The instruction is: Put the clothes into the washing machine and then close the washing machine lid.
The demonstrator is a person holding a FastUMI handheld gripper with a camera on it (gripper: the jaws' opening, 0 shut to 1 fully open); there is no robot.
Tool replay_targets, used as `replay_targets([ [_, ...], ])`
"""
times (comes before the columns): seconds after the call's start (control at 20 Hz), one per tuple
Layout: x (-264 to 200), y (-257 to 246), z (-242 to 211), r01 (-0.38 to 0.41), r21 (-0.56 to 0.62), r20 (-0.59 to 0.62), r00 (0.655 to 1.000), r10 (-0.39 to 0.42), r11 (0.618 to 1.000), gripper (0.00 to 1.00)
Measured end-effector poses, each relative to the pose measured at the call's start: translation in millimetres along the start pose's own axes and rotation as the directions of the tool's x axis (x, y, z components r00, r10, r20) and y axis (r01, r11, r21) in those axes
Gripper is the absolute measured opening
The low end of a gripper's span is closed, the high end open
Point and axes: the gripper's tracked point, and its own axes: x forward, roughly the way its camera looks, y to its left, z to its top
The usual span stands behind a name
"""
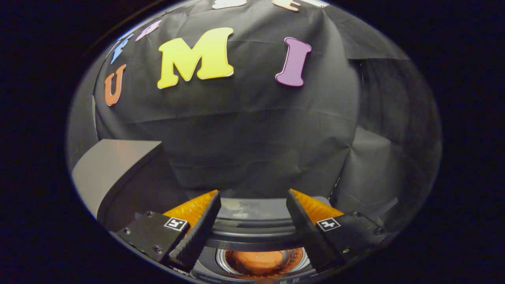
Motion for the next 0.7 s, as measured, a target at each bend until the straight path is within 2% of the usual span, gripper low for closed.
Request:
replay_targets([
  [0.3,-35.2,-8.7,-94.0,0.022,0.016,-0.125,0.992,-0.02,1.0,1.0],
  [0.5,-73.8,-15.1,-94.8,0.017,0.042,-0.084,0.996,-0.014,0.999,1.0],
  [0.7,-149.2,-26.1,-73.1,-0.005,0.048,0.039,0.999,0.003,0.999,1.0],
])
